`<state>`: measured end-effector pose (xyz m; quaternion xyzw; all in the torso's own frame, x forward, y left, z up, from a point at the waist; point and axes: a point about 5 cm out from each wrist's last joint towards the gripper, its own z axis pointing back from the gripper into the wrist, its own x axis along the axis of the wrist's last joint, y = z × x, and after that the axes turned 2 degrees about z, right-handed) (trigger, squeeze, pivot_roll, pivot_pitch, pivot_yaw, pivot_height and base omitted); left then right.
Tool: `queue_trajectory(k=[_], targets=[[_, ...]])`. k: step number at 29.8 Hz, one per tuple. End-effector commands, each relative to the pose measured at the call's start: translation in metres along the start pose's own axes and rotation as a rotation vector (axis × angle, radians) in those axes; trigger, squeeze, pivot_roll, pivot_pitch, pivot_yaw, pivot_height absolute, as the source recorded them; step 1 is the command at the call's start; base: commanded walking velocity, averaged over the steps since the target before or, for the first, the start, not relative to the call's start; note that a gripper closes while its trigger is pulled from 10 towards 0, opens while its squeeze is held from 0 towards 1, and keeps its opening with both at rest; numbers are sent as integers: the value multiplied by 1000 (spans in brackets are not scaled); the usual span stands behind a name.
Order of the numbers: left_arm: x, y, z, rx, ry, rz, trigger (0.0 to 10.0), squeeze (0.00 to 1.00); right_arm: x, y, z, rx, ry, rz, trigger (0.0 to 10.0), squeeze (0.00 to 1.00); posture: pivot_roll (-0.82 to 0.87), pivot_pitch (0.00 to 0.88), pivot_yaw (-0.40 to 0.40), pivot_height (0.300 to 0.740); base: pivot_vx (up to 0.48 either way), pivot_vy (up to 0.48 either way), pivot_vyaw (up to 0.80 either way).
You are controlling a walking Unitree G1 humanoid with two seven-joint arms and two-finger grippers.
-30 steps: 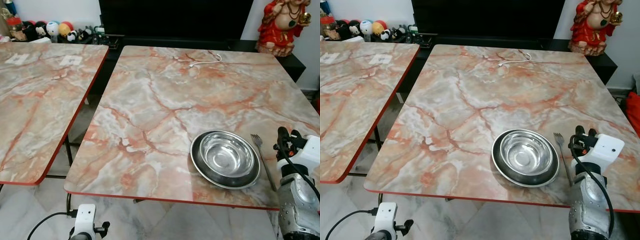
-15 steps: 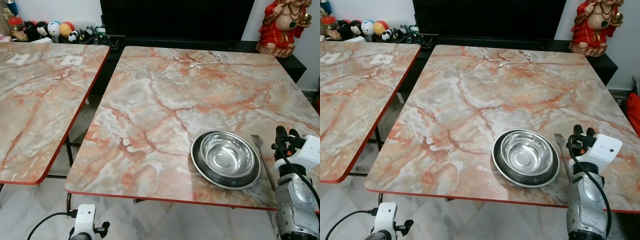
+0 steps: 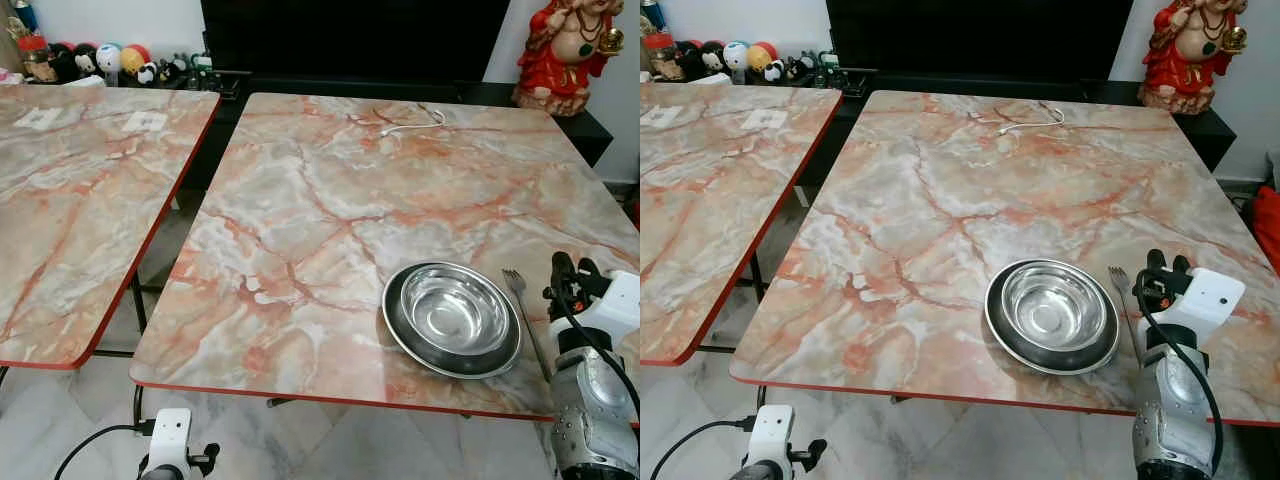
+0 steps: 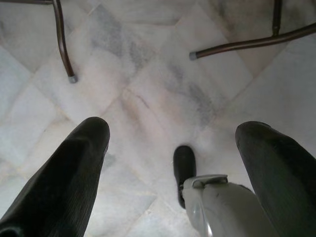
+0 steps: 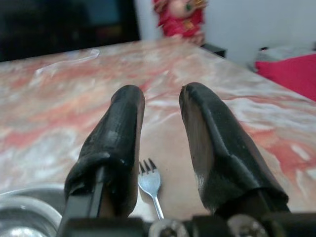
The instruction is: Setting the table
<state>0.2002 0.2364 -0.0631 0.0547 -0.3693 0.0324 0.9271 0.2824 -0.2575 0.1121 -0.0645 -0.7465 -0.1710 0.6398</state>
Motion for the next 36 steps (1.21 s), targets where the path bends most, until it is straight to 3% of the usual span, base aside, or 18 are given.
queue_trajectory(k=[1,6,16,30,32,36], targets=[[-10,11,3,28,47,0,10000,0,-13,15,10,12,20,-6,10000,0,66,0,-21,740,0,322,0],[-19,23,8,47,71,4,10000,0,-13,17,10,17,21,2,10000,0,65,0,-21,740,0,330,0],[-22,30,10,54,78,5,10000,0,-13,14,11,3,9,17,10000,0,67,0,-22,740,0,378,0],[-15,30,8,55,65,13,10000,0,-10,20,6,16,-6,24,10000,0,78,0,-26,740,0,363,0],[-11,20,5,45,58,11,10000,0,-10,22,6,22,-6,27,10000,0,79,0,-27,740,0,362,0],[-9,16,4,41,54,10,10000,0,-10,23,6,26,-7,31,10000,0,80,0,-25,740,0,362,0]])
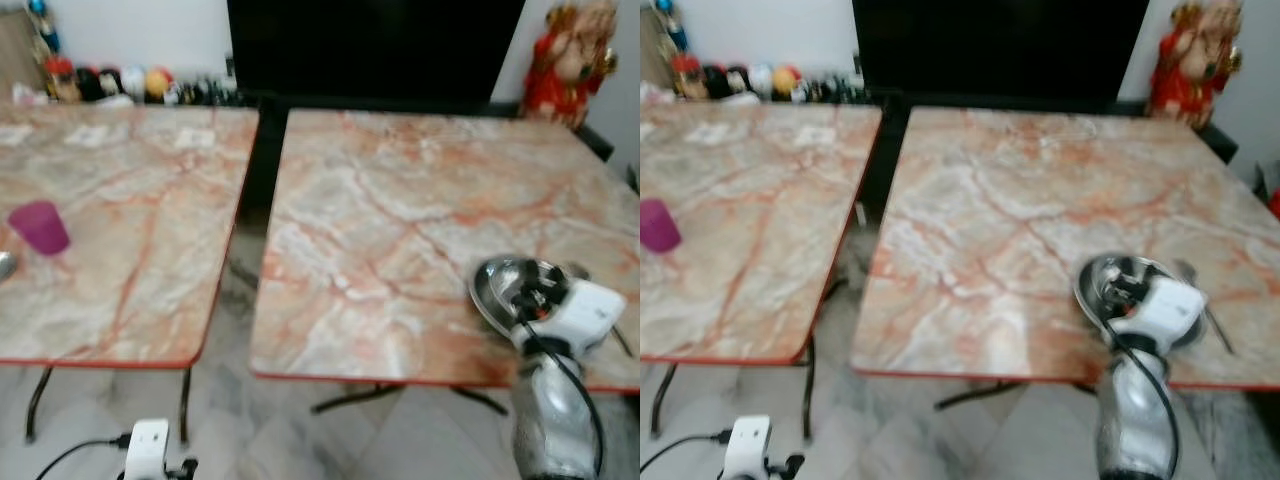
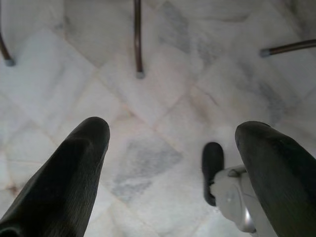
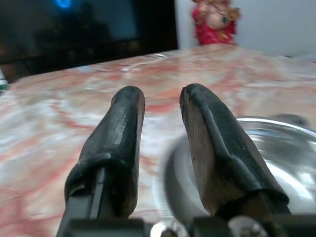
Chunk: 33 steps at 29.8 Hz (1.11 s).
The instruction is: Setting the table
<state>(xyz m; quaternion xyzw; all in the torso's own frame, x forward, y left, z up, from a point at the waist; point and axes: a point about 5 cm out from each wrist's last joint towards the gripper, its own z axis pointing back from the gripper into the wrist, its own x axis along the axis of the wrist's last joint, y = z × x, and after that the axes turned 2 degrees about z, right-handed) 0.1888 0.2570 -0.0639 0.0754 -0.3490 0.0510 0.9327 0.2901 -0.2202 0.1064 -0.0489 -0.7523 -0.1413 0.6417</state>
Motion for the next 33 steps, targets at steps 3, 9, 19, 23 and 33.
queue_trajectory(k=[3,9,19,23,33], targets=[[0,-7,-1,-15,9,-9,10000,0,2,-13,0,-38,-3,17,10000,0,83,0,-26,740,0,358,0],[1,-8,-1,-16,5,-12,10000,0,2,-11,-2,-32,-6,20,10000,0,85,0,-23,740,0,356,0],[4,-9,-2,-18,-5,-11,10000,0,2,-4,-3,-9,-7,25,10000,0,84,11,-22,740,0,357,0],[5,-9,-2,-17,-8,-8,10000,0,2,-4,-3,-7,-6,27,10000,0,83,14,-24,740,0,354,0],[6,-10,-2,-17,-14,-6,10000,0,2,1,-4,14,-8,46,10000,0,88,16,-27,740,0,352,0]])
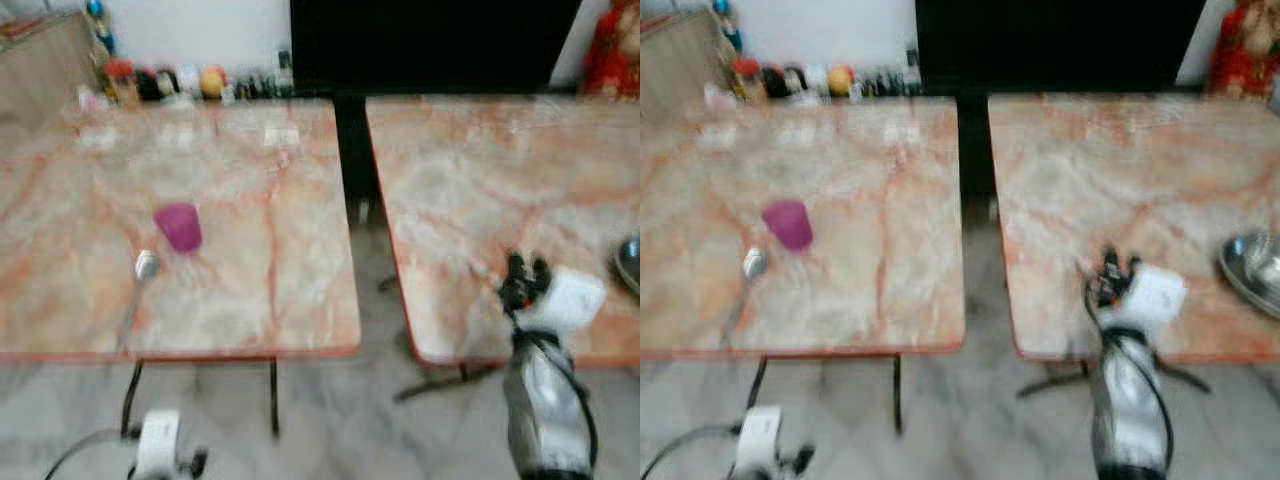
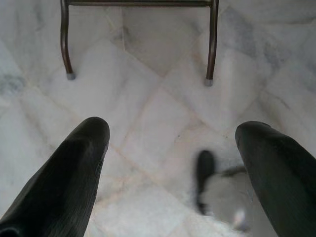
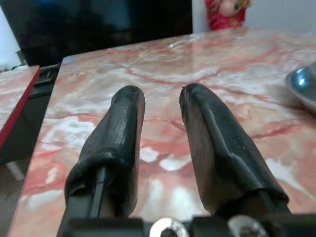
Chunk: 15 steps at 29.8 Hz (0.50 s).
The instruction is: Setting the table
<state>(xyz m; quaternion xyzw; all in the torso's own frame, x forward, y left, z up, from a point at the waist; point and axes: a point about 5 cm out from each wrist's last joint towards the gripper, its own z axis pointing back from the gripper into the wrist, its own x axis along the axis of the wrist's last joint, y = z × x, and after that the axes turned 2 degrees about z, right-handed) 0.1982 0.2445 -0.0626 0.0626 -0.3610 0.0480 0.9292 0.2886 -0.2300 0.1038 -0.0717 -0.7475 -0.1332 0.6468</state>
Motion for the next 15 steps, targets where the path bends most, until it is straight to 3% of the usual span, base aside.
queue_trajectory(k=[1,3,6,15], targets=[[-1,4,1,9,10,-11,10000,0,4,11,-2,36,-18,2,10000,0,88,16,-27,740,0,349,0],[-1,3,0,8,8,-12,10000,0,6,13,-2,53,-33,25,10000,0,88,16,-27,740,0,349,0],[-1,3,0,8,7,-12,10000,0,5,15,-2,64,-29,20,10000,0,89,16,-28,740,0,352,800],[0,2,0,7,2,-10,10000,0,3,14,-2,56,-18,1,10000,0,93,15,-31,740,0,351,0]])
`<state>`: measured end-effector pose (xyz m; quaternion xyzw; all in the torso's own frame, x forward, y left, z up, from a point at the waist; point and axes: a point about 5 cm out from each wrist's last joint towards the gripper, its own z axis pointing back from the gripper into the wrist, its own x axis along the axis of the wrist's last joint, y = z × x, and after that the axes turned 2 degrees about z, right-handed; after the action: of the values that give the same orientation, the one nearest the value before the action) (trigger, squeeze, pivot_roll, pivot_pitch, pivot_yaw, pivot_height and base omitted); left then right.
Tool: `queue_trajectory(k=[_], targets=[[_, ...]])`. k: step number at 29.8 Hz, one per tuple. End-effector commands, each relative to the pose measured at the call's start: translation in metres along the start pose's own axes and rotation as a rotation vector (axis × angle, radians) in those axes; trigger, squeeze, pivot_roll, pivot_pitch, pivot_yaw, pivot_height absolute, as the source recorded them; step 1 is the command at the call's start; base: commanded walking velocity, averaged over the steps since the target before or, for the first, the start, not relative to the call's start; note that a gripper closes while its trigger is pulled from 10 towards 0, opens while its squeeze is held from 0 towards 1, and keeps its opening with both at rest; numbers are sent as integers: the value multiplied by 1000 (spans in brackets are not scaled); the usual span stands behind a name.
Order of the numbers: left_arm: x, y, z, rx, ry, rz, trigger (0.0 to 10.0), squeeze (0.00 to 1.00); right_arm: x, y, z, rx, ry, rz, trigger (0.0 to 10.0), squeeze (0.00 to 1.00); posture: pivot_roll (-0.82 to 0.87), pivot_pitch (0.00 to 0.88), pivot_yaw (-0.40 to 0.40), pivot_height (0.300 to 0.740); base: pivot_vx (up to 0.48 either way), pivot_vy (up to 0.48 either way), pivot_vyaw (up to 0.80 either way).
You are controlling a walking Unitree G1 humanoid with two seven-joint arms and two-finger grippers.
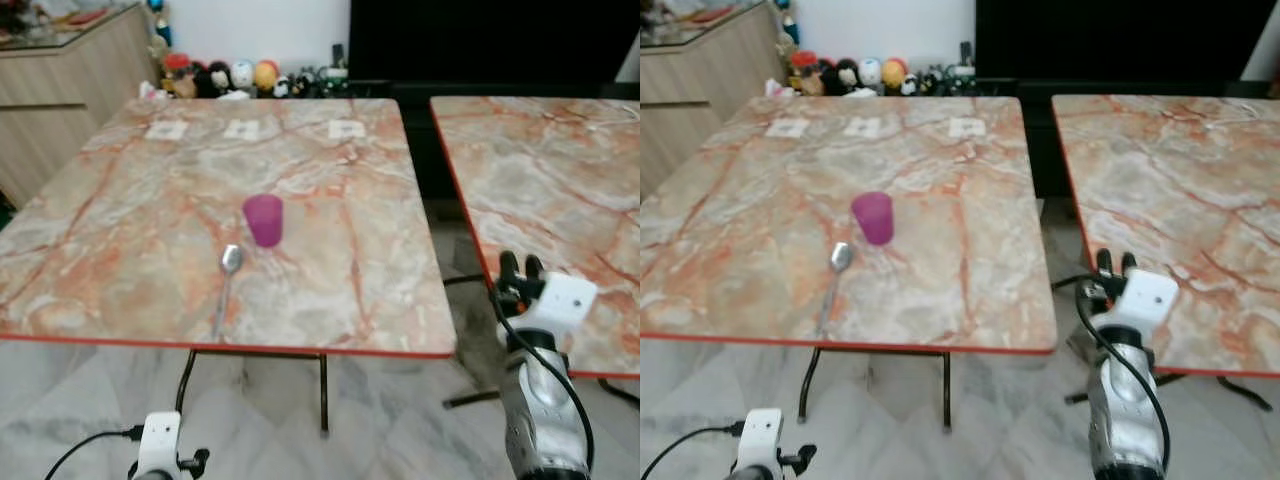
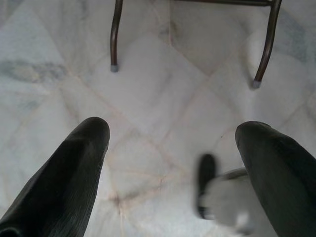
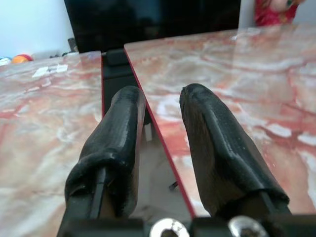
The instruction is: Setting the table
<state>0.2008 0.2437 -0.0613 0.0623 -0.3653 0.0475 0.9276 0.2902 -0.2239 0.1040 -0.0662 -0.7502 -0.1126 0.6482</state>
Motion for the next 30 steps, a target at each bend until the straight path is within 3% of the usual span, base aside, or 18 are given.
queue_trajectory(k=[1,30], targets=[[-2,4,1,9,11,-10,10000,0,4,8,-3,17,-15,-16,10000,0,92,14,-31,740,0,345,0],[-2,3,1,6,7,-7,10000,0,-2,15,-2,63,6,14,10000,0,97,0,-35,740,0,350,14]])
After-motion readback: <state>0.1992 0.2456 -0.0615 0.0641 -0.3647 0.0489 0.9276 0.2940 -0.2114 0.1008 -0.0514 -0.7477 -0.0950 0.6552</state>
